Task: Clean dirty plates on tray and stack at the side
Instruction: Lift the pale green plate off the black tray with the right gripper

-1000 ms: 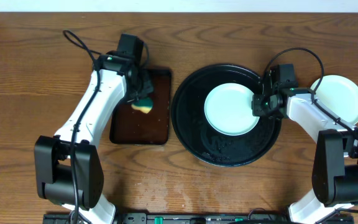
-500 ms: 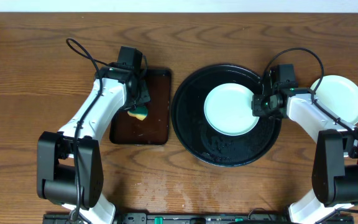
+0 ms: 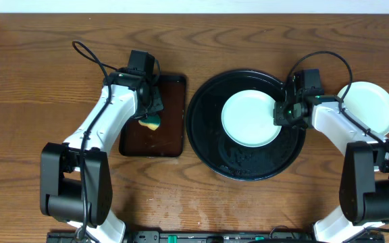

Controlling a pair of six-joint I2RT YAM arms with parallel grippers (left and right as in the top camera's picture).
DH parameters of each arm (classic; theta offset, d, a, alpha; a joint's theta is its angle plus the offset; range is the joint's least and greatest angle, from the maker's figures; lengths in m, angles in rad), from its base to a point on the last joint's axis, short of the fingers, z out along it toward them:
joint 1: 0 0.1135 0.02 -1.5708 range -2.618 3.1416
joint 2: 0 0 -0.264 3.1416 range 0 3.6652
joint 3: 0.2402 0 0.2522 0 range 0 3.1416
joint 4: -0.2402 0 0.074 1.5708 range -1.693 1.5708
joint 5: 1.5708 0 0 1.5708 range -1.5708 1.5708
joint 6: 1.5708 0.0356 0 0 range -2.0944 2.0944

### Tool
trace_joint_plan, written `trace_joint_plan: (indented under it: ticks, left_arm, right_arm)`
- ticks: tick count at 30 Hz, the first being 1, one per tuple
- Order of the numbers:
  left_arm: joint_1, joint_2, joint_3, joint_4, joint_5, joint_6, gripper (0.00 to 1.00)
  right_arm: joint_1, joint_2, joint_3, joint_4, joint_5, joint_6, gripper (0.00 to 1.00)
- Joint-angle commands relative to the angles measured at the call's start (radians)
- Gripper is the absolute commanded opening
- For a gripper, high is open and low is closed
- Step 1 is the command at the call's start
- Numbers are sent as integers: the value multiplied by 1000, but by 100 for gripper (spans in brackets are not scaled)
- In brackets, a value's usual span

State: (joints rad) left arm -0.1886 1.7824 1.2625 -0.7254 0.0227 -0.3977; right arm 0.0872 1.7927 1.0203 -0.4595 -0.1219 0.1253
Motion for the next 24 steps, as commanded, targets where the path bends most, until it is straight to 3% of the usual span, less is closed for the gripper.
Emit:
trace_joint_plan:
  ticks: [1,16,24]
  left_arm:
    - [2,10,-4,-2,-16,12,8]
    - [2,10,-4,-3,-16,12,8]
    - [2,10,-4,-3,-16,12,8]
  right_arm:
    - [7,-66,29,4,-10,16,1]
    - [25,-288,61,7,124,-30,1]
    - [143,-327,61,6,314,-46,1]
